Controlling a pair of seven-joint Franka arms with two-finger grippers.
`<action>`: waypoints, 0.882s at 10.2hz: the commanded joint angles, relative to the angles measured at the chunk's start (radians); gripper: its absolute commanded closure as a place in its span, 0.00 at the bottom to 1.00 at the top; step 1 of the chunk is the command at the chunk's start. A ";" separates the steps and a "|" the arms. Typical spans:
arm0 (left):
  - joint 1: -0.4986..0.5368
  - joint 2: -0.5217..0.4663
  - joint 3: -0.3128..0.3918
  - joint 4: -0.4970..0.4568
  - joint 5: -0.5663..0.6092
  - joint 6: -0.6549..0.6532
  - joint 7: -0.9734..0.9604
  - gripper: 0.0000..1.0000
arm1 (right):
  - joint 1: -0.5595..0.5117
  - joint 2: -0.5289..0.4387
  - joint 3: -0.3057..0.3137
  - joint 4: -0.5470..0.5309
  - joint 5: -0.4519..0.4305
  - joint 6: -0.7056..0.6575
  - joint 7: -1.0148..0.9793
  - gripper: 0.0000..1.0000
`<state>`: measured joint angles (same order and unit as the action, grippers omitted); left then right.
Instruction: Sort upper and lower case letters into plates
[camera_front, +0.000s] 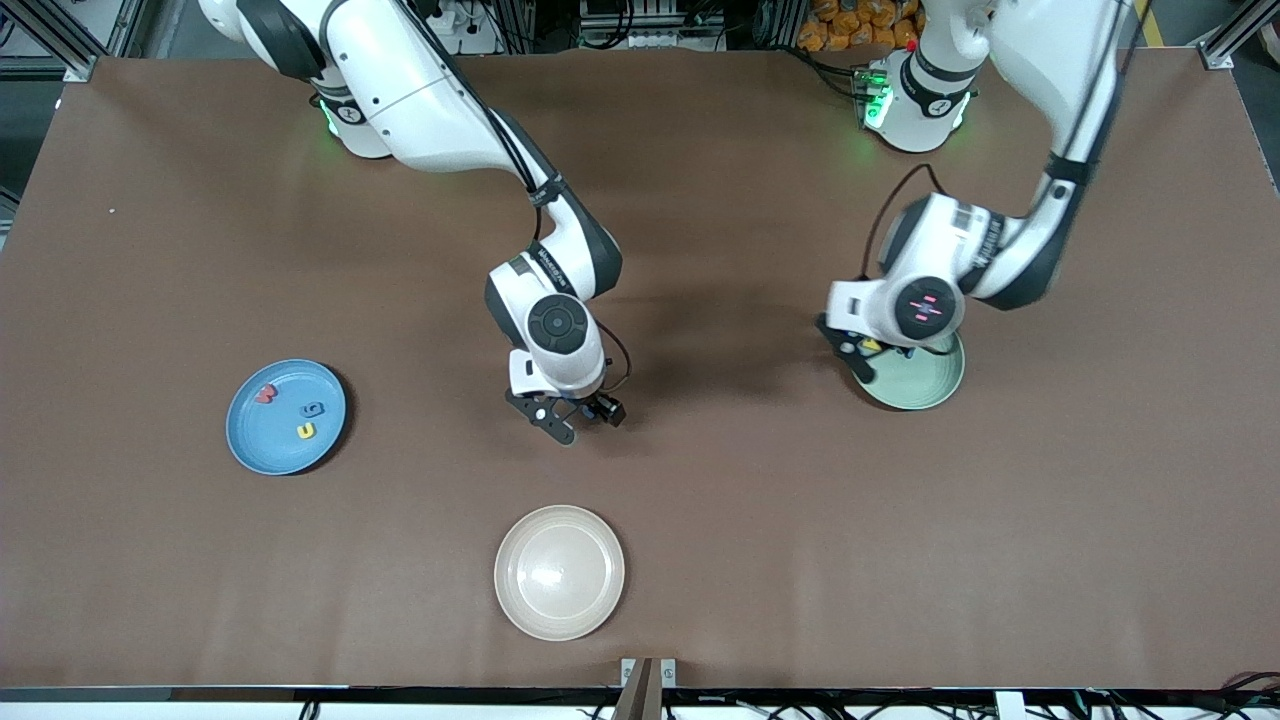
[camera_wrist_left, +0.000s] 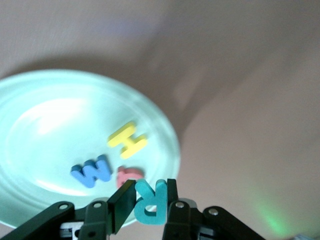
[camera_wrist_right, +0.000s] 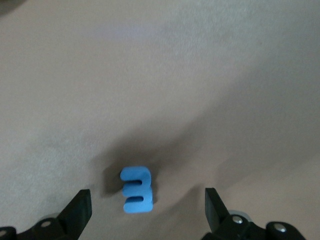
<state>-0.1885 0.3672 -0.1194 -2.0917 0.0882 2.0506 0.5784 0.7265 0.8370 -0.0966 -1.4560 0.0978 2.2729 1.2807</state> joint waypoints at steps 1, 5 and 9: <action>0.030 0.016 -0.013 -0.027 0.034 0.063 0.014 0.90 | 0.010 0.033 -0.003 0.025 0.016 0.014 0.028 0.00; 0.037 0.030 -0.014 -0.030 0.035 0.085 0.009 0.82 | 0.014 0.042 -0.003 0.016 0.016 0.062 0.026 0.00; 0.035 0.045 -0.014 -0.028 0.004 0.088 0.000 0.75 | 0.014 0.037 -0.003 0.016 0.014 0.065 0.012 1.00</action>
<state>-0.1573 0.4138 -0.1282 -2.1114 0.0975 2.1225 0.5885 0.7340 0.8657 -0.0957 -1.4425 0.1001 2.3338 1.2894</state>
